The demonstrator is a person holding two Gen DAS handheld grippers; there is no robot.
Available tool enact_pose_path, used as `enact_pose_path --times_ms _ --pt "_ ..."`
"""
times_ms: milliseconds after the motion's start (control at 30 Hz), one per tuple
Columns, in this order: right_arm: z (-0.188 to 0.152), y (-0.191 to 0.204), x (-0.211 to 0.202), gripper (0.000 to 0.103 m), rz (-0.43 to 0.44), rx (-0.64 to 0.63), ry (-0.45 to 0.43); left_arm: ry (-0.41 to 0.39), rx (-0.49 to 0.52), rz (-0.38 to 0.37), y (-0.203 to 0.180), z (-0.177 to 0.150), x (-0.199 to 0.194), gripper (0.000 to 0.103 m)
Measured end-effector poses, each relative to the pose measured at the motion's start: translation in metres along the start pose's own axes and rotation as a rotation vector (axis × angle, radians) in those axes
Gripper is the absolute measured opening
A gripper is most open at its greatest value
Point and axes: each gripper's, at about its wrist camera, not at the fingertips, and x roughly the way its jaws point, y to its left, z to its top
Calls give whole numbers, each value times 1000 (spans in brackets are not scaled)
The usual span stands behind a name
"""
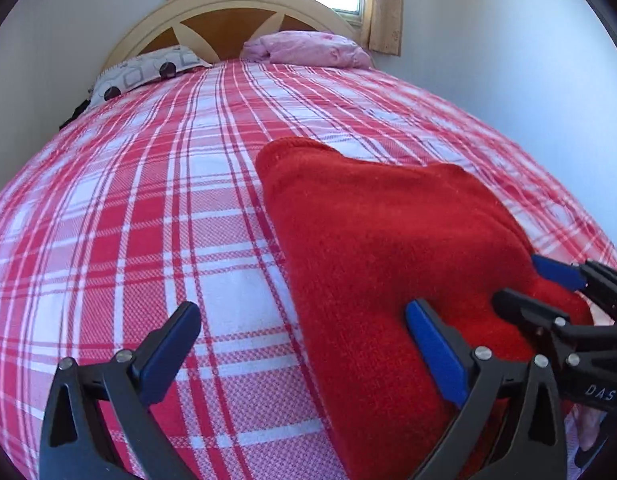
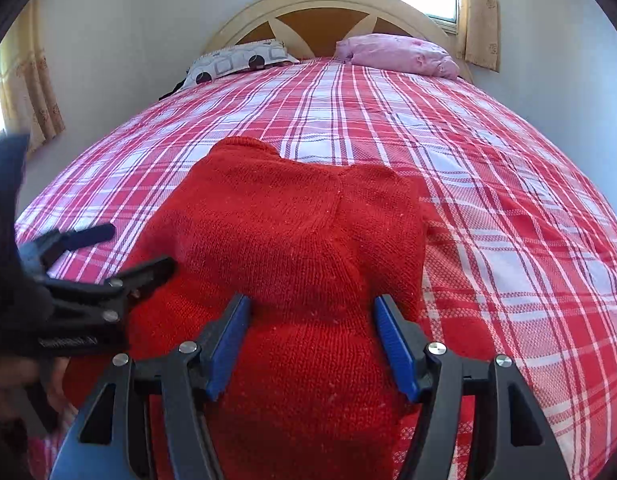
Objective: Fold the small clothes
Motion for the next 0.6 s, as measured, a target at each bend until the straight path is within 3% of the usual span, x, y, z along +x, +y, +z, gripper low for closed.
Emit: enact_pose_path --times_ms 133,233,367,400,500,600 --pt "-3 -1 1 65 -1 -8 -11 16 -72 -85 12 -1 4 103" --pt "1 -11 -12 65 70 33 -43 20 -120 -119 19 -3 3 103" --pt "3 -56 -45 70 110 202 -148 3 -143 -132 19 -7 -2 103" --pt "4 -73 -46 77 134 268 -135 3 -147 -137 20 -8 -2 103" --pt "2 -113 -35 77 221 426 -63 7 -159 -148 21 -9 -2 103" --pt "-3 -130 -23 77 282 495 -26 11 -176 -168 24 -10 0 103"
